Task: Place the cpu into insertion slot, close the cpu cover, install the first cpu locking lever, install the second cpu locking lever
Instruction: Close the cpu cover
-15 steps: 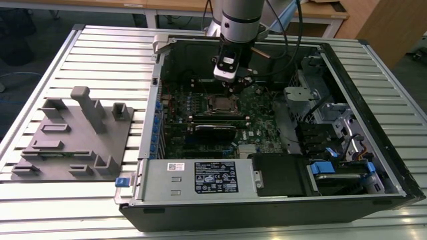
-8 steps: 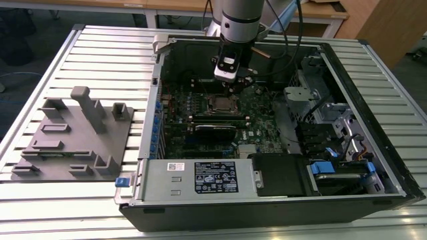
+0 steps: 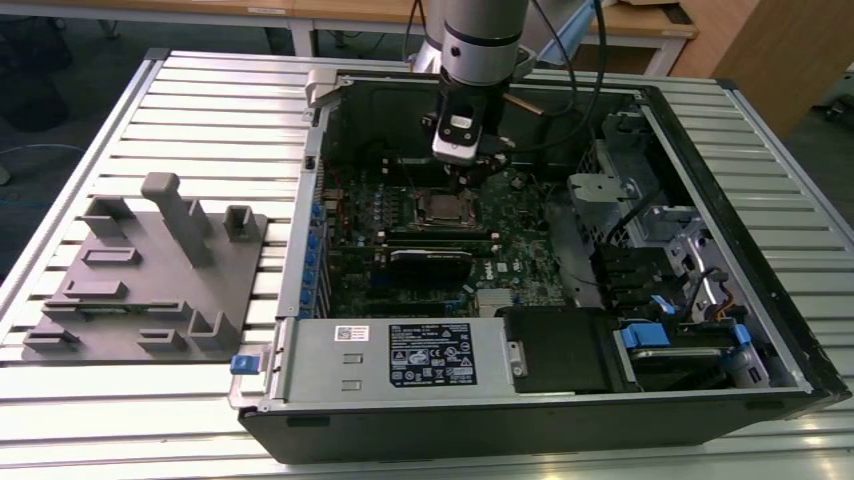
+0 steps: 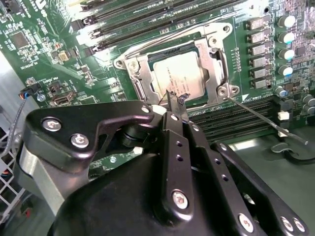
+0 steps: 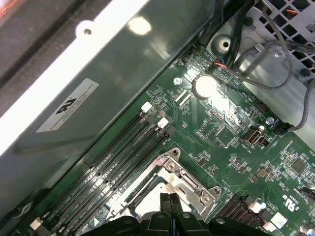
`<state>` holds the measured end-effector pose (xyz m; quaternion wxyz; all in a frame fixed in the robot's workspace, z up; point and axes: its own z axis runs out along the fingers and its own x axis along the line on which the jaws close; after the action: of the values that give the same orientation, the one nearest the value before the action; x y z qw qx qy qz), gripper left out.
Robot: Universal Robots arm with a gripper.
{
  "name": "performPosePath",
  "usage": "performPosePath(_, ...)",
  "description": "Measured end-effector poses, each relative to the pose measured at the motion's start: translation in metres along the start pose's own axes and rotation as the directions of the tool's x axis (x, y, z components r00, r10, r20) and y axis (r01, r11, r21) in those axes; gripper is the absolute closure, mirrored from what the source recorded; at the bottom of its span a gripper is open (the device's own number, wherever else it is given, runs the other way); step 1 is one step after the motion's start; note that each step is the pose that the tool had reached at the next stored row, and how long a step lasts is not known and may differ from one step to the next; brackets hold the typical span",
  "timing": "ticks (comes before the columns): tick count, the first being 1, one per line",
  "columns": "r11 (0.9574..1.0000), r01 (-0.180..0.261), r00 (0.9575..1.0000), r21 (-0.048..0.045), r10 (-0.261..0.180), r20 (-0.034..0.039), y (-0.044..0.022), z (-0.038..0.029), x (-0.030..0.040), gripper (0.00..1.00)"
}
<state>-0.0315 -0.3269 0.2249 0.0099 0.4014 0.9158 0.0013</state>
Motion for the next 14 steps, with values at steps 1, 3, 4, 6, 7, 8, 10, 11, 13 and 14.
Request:
performPosePath(1,1.0000,0.008,1.0000,-0.0001,-0.008,-0.0001,0.0000,0.0000,0.0000,0.90)
performPosePath(3,0.9997,0.023,0.9997,-0.0005,-0.023,-0.0003,0.0000,0.0000,0.0000,0.90)
performPosePath(4,0.9995,0.031,0.9995,-0.0007,-0.031,-0.0004,0.0000,0.0000,0.0000,0.90)
performPosePath(6,0.9990,0.045,0.9990,-0.0009,-0.045,-0.0006,0.0000,0.0000,0.0000,0.90)
performPosePath(7,0.9986,0.053,0.9986,-0.0011,-0.053,-0.0007,0.0000,0.0000,0.0000,0.90)
performPosePath(8,0.9982,0.061,0.9982,-0.0013,-0.061,-0.0008,0.0000,0.0000,0.0000,0.90)
performPosePath(10,0.9972,0.074,0.9972,-0.0015,-0.074,-0.0009,0.0000,0.0000,0.0000,0.90)
performPosePath(11,0.9967,0.081,0.9967,-0.0016,-0.081,-0.0010,0.0000,0.0000,0.0000,0.90)
performPosePath(13,0.9953,0.096,0.9953,-0.0019,-0.096,-0.0011,0.0000,0.0000,0.0000,0.90)
performPosePath(14,0.9946,0.104,0.9946,-0.0021,-0.104,-0.0012,0.0000,0.0000,0.0000,0.90)
